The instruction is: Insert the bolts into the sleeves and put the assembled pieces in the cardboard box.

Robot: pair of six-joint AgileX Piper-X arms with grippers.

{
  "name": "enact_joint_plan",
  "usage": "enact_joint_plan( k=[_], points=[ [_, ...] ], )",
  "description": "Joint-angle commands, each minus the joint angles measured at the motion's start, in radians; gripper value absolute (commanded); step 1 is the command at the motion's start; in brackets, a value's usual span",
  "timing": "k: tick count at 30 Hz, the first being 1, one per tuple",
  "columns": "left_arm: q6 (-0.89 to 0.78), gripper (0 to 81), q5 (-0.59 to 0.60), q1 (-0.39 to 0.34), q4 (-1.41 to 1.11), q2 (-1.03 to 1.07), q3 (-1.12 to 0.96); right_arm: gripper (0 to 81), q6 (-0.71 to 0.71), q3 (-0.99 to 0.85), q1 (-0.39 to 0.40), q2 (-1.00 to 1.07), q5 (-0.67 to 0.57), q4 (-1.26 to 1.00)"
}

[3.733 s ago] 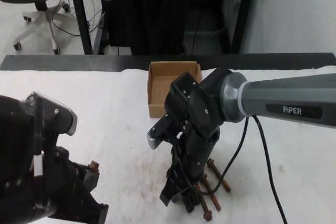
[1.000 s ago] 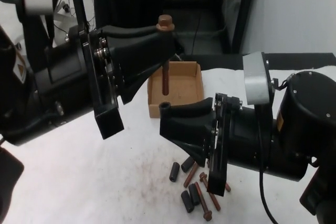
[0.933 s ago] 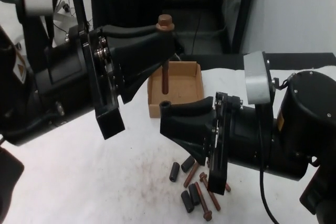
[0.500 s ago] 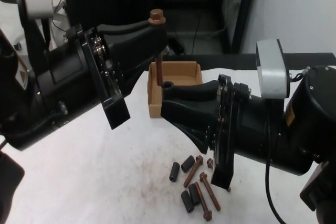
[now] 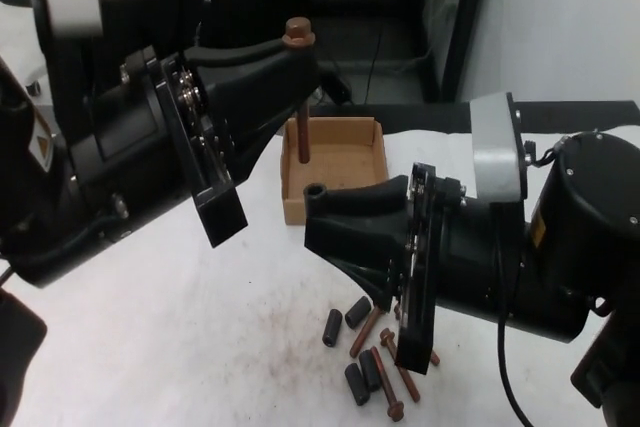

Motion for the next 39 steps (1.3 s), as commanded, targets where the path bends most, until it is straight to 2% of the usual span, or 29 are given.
enact_joint_plan(
  k=[1, 6, 30, 39],
  points=[
    [-0.003, 0.3, -0.001, 0.001, -0.027, -0.004, 0.003, 0.9, -0.009, -0.003, 0.001, -0.009, 0.002, -0.023],
    [-0.008, 0.3, -0.001, 0.001, -0.027, -0.004, 0.002, 0.9, -0.009, -0.008, 0.001, -0.009, 0.002, -0.074],
    [-0.037, 0.3, 0.014, -0.001, -0.033, 0.042, 0.002, 0.9, -0.049, -0.008, 0.018, -0.009, 0.009, -0.02],
    [-0.037, 0.3, 0.014, -0.001, -0.033, 0.042, 0.002, 0.9, -0.049, -0.008, 0.018, -0.009, 0.054, -0.02]
  ],
)
